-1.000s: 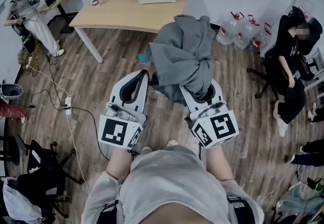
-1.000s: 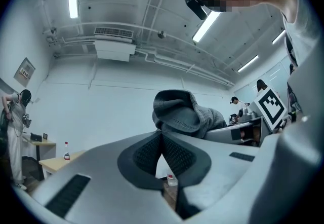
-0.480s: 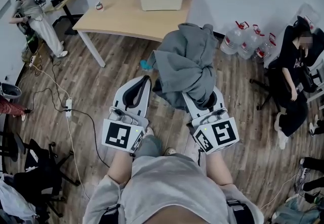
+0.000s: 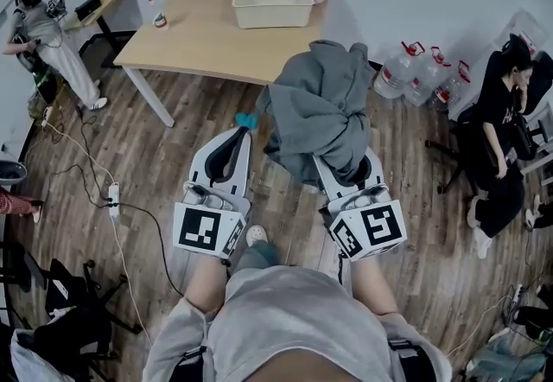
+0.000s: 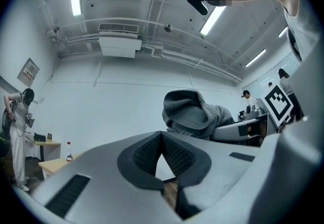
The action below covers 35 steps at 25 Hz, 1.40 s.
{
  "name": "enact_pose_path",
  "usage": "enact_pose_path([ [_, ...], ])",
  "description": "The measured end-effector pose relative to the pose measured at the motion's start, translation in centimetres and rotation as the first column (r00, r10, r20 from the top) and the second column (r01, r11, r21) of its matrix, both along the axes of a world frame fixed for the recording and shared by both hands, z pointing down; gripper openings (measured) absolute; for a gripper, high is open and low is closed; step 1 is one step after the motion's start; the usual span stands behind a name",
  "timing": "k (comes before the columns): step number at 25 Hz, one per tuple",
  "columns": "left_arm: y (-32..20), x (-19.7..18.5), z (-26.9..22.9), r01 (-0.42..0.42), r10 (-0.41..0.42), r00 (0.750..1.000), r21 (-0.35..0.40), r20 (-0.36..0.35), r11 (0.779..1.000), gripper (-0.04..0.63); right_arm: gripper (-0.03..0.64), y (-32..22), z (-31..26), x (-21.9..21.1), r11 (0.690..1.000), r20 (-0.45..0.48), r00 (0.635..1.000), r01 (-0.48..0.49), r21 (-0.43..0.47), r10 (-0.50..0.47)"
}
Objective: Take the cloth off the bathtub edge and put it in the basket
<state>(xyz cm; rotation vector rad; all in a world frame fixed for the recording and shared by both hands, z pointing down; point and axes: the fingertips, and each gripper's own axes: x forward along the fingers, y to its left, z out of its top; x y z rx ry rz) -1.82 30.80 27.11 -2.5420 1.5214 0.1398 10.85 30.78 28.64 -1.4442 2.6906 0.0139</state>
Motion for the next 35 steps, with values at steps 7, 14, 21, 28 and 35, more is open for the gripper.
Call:
enact_pose_path([
  [7, -6.6, -3.0, -0.3, -0.028, 0.028, 1.0, 0.005, 0.0, 1.0, -0.003, 0.221, -6.1, 0.0, -2.9, 0.999, 0.005, 0.999, -0.034, 0.001, 0.034],
  [14, -11.6, -5.3, -0.2, -0.071, 0.071, 0.997, 0.005, 0.007, 0.997, -0.003, 0.222, -10.5, 0.1, -5.3, 0.997, 0.014, 0.997, -0.073, -0.003, 0.073],
  [21, -14.9, -7.4, 0.4, -0.108, 0.108, 0.994, 0.002, 0.022, 0.994, -0.003, 0.221, -13.2, 0.2, -7.3, 0.993, 0.036, 0.993, -0.115, -0.002, 0.115],
  [28, -17.0, -8.8, 0.7, -0.118, 0.118, 0.993, -0.005, -0.003, 0.993, -0.003, 0.221, -14.9, 0.5, -8.3, 0.99, 0.022, 0.99, -0.138, -0.016, 0.138],
  [35, -19.5, -8.4, 0.9, -0.093, 0.093, 0.996, -0.01, -0.008, 0.996, -0.003, 0.222, -17.6, 0.6, -7.5, 0.992, 0.023, 0.992, -0.122, -0.017, 0.123],
])
